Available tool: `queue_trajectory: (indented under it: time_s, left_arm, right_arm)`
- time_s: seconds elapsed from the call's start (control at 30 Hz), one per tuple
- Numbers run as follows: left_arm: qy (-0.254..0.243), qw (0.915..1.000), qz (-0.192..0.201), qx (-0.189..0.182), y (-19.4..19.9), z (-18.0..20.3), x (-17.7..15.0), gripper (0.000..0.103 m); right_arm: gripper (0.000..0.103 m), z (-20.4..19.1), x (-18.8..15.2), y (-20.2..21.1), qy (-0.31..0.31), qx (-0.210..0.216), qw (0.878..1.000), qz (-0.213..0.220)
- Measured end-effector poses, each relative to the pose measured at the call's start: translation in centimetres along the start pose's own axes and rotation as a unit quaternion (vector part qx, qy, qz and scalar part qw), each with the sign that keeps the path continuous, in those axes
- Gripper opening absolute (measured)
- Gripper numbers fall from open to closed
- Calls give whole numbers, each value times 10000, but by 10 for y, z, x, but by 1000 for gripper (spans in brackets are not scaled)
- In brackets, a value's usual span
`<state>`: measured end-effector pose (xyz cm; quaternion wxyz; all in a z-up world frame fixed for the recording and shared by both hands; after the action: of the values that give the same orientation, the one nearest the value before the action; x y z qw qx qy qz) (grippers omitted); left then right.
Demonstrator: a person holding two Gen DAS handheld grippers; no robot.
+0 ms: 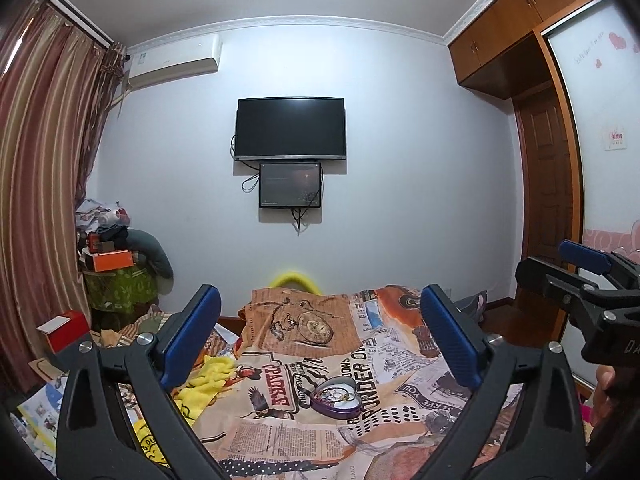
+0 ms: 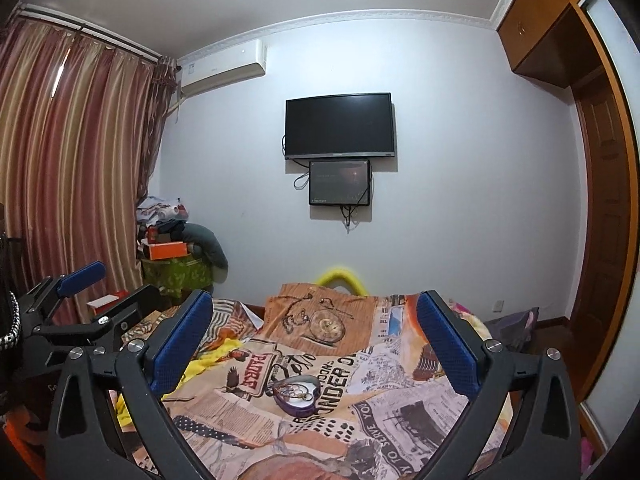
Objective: Organize jewelry
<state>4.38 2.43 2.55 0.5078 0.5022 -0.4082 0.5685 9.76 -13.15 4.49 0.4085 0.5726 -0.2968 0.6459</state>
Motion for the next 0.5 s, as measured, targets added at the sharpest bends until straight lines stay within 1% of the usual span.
queue_trajectory:
  time_s: [0.5]
  left_arm:
    - [105,9999,-126,18,-6,-2,-6,101]
  right_arm:
    - [101,1,-6,-1,-44,118,9998,-172]
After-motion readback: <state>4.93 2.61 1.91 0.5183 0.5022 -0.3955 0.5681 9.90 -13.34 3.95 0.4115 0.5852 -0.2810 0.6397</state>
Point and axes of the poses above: each gripper's, at about its wrist camera, not at the fingertips, and y roughly against the way its jaws point, z to its right, x to its top, the point moved 6 cm from there along -y, roughly the way its jaws point, and after that the axes turned 10 degrees about y, right-handed, at the moved point
